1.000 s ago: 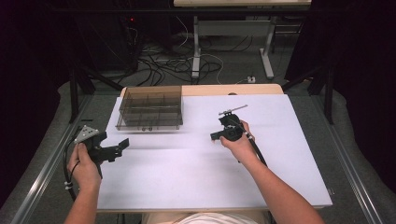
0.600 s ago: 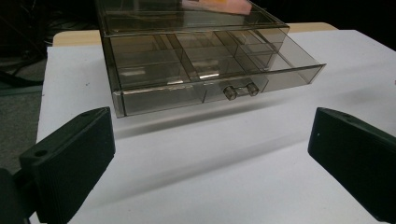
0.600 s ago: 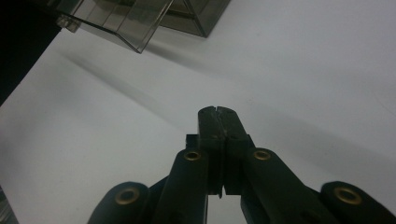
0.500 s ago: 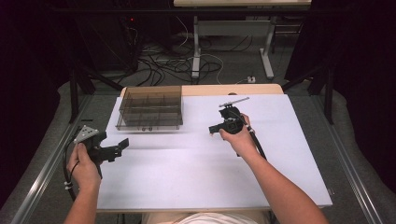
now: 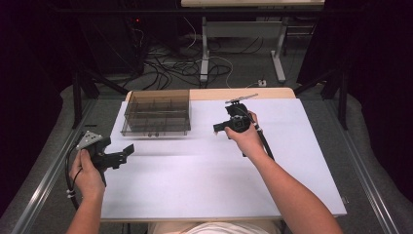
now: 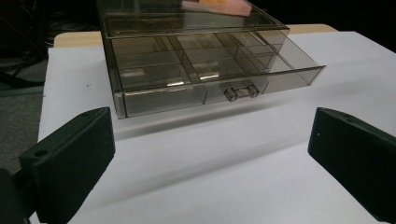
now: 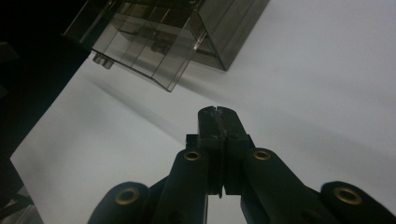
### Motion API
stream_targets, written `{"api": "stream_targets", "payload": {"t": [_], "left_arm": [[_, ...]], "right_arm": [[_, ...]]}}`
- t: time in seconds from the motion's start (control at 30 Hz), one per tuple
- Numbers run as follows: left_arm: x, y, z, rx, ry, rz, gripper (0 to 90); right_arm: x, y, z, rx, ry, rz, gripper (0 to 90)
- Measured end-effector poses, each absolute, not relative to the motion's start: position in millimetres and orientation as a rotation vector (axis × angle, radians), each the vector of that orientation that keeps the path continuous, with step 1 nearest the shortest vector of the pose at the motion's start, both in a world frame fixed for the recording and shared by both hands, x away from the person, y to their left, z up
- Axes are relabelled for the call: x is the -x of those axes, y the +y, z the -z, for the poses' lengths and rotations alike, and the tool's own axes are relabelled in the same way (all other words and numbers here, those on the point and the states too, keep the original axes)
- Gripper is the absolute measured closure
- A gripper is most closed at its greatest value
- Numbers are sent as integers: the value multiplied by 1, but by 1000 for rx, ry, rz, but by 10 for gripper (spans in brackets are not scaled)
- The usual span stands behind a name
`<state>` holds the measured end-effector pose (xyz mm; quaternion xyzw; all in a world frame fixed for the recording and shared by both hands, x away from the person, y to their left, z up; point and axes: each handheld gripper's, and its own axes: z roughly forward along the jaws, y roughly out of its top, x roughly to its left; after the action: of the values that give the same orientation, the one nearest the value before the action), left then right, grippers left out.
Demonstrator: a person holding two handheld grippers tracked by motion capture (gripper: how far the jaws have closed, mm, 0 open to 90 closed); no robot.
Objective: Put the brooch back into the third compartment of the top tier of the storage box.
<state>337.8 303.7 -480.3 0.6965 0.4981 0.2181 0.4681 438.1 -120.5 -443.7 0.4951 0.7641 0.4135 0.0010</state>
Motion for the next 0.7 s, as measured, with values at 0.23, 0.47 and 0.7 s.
{"api": "stream_targets", "payload": {"t": [0.23, 0.47, 0.7], "left_arm": [[-338, 304, 480, -1705, 1222, -536, 7], [-338, 304, 480, -1705, 1222, -535, 7], [-338, 304, 480, -1704, 1222, -534, 7]], "right_arm": [[-441, -117, 437, -1575, 2374, -1345, 900], [-444, -116, 429, -1606, 2354, -1384, 900], [-449, -113, 422, -1634, 2321, -1427, 900]]}}
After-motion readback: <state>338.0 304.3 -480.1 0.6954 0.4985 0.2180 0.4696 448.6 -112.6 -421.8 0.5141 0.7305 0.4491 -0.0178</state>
